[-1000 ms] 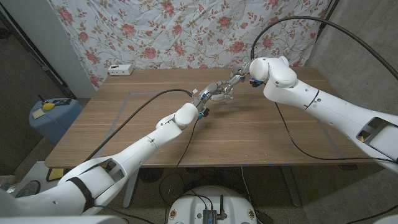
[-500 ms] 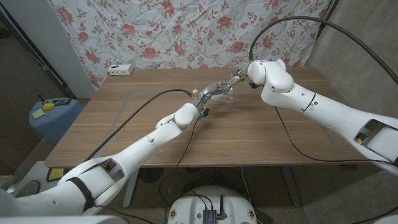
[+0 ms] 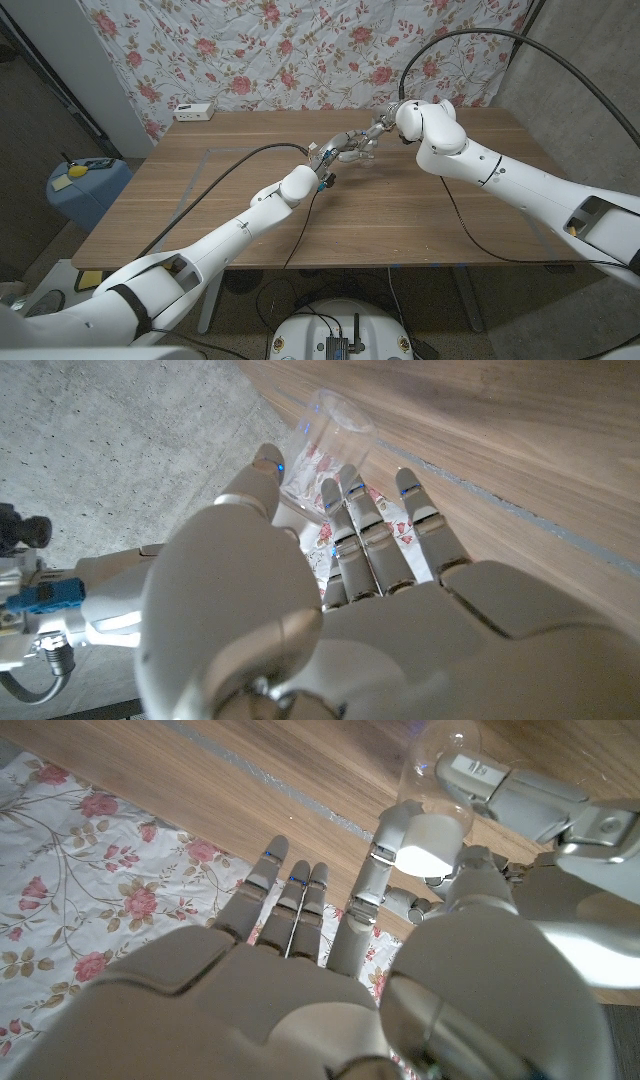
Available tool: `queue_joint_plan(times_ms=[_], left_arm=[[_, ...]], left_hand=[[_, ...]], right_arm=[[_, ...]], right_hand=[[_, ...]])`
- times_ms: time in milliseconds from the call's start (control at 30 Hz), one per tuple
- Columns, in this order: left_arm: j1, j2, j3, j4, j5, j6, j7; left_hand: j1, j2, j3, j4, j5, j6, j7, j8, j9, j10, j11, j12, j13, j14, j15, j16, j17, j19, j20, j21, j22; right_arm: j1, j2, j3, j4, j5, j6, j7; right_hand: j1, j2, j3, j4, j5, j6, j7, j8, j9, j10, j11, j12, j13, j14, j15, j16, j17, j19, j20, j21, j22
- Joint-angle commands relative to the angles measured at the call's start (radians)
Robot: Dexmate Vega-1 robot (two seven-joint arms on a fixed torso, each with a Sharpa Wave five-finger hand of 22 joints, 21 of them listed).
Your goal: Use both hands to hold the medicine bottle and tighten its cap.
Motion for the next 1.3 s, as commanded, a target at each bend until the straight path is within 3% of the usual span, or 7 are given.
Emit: queue_joint_plan(times_ms=[33,267,467,567,767,1067,1300], left_arm=[[0.008,0.007,-0.003,-0.015,-0.001,0.005,0.002],[0.012,0.01,-0.003,-0.019,-0.002,0.002,0.001],[0.017,0.013,-0.006,-0.026,-0.002,0.002,0.003],[0.02,0.014,-0.008,-0.028,-0.004,0.002,0.004],[0.02,0.016,-0.009,-0.027,-0.005,0.0,0.002],[0.019,0.017,-0.011,-0.023,-0.007,-0.004,0.0],[0.018,0.017,-0.011,-0.02,-0.008,-0.005,-0.003]], left_hand=[[0.01,0.007,0.045,0.035,0.007,0.0,-0.003,-0.002,0.002,0.101,-0.095,0.007,0.003,-0.004,-0.038,0.004,0.005,-0.007,-0.001,0.003,0.002],[0.01,0.006,0.045,0.035,0.007,-0.001,-0.004,-0.002,0.002,0.103,-0.095,0.008,0.003,-0.006,-0.037,0.003,0.005,-0.006,-0.001,0.003,0.002],[0.012,0.006,0.045,0.033,0.007,-0.001,-0.004,-0.002,0.002,0.103,-0.095,0.008,0.003,-0.006,-0.038,0.004,0.006,-0.008,-0.002,0.003,0.002],[0.011,0.007,0.045,0.034,0.007,-0.001,-0.003,-0.002,0.002,0.1,-0.095,0.007,0.003,-0.006,-0.037,0.004,0.006,-0.008,-0.001,0.003,0.002],[0.013,0.008,0.045,0.033,0.008,-0.001,-0.002,-0.002,0.002,0.101,-0.097,0.007,0.003,-0.006,-0.039,0.004,0.006,-0.008,-0.001,0.003,0.002],[0.013,0.009,0.045,0.034,0.008,0.0,-0.003,-0.002,0.002,0.102,-0.096,0.008,0.003,-0.004,-0.038,0.005,0.006,-0.007,-0.001,0.003,0.002],[0.013,0.009,0.046,0.033,0.008,-0.001,-0.004,-0.002,0.002,0.101,-0.097,0.007,0.003,-0.005,-0.038,0.004,0.005,-0.008,0.0,0.003,0.002]], right_arm=[[-0.02,0.023,0.007,0.009,-0.039,-0.018,-0.014],[-0.027,0.036,-0.007,0.005,-0.094,-0.058,-0.014],[-0.041,0.043,-0.004,0.001,-0.124,-0.07,-0.027],[-0.044,0.047,0.0,0.002,-0.126,-0.067,-0.027],[-0.052,0.05,0.015,-0.001,-0.117,-0.057,-0.025],[-0.054,0.041,0.031,-0.019,-0.106,-0.044,-0.016],[-0.043,0.033,0.032,-0.032,-0.109,-0.034,0.02]], right_hand=[[-0.017,0.005,-0.009,0.005,0.001,0.029,0.005,0.005,-0.001,0.031,0.0,0.007,0.001,0.022,-0.001,0.008,0.003,0.017,-0.001,0.009,0.005],[-0.058,0.011,-0.02,0.018,-0.002,0.088,0.01,0.015,-0.006,0.075,-0.007,0.012,0.0,0.057,-0.006,0.016,0.003,0.034,-0.004,0.012,0.006],[-0.086,0.015,-0.03,0.021,-0.002,0.175,0.012,0.035,-0.01,0.145,-0.029,0.021,-0.002,0.085,-0.019,0.019,0.001,0.052,-0.009,0.015,0.007],[-0.094,0.013,-0.033,0.022,-0.002,0.188,0.014,0.038,-0.011,0.155,-0.041,0.021,-0.003,0.094,-0.025,0.02,0.0,0.054,-0.01,0.014,0.007],[-0.104,0.008,-0.038,0.023,-0.002,0.188,0.014,0.038,-0.013,0.158,-0.031,0.018,-0.003,0.095,-0.023,0.018,-0.001,0.055,-0.011,0.013,0.007],[-0.168,-0.025,-0.07,0.039,-0.002,0.168,0.023,0.023,-0.015,0.15,-0.029,0.0,-0.003,0.089,-0.012,0.007,-0.003,0.048,-0.006,0.006,0.007],[-0.205,-0.039,-0.086,0.045,0.003,0.1,0.028,-0.016,-0.012,0.124,0.004,-0.021,-0.003,0.066,0.008,-0.013,-0.004,0.026,0.003,-0.006,0.007]])
